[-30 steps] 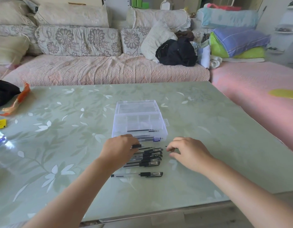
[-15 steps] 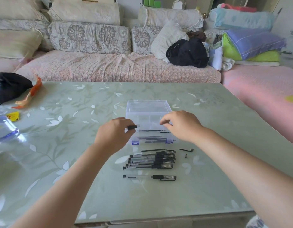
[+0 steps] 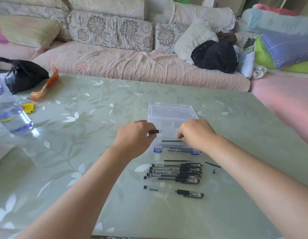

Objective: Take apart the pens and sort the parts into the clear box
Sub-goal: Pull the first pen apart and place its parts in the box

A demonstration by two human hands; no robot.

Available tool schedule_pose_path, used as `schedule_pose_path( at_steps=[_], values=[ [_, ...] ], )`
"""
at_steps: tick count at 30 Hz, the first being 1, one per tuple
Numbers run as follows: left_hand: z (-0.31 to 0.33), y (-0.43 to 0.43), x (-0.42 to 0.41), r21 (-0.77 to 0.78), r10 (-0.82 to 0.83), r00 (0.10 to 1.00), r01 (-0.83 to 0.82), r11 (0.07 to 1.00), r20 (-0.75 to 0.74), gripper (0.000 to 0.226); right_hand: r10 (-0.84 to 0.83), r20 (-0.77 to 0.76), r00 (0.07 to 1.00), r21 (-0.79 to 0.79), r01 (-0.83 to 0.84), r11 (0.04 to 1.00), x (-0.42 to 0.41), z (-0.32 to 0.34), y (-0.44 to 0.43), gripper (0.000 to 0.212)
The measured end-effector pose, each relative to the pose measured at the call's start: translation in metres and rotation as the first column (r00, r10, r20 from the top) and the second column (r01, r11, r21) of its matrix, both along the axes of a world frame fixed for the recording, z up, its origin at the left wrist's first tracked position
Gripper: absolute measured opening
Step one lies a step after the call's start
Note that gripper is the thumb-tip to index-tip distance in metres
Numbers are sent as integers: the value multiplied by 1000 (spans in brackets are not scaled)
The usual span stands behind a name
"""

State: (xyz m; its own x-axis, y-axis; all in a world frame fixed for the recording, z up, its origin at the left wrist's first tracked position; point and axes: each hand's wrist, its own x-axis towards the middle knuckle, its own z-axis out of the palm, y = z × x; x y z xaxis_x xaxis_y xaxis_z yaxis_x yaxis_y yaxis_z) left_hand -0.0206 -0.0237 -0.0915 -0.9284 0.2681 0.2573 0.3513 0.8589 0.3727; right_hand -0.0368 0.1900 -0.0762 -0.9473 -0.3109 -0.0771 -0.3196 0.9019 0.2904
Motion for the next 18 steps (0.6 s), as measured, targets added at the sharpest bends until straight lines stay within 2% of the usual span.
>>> schedule_pose_path(
  at_steps=[3,7,12,15,18],
  values=[
    [1,1,1,-2,-8,1000,8,1000,-15,19,-10,6,1000,21,10,1000,0,-2,-2,35],
    [1,3,3,-11,-20,1000,20,1000,-24,19,-48,24,999,-23,49,999,-5,-8,1,14],
    [0,6,7,-19,-34,999,33,999,-13,18,-23,64,998,-65,27,998,-1,0,1,13],
    [2,8,8,29,-21,1000,21,999,-6,17,-29,90,996,-138,41,990,4,9,4,15],
    [5,7,8,66,6,1000,-6,998,-2,20,-44,40,998,-255,52,965,9,22,11,15]
  ],
)
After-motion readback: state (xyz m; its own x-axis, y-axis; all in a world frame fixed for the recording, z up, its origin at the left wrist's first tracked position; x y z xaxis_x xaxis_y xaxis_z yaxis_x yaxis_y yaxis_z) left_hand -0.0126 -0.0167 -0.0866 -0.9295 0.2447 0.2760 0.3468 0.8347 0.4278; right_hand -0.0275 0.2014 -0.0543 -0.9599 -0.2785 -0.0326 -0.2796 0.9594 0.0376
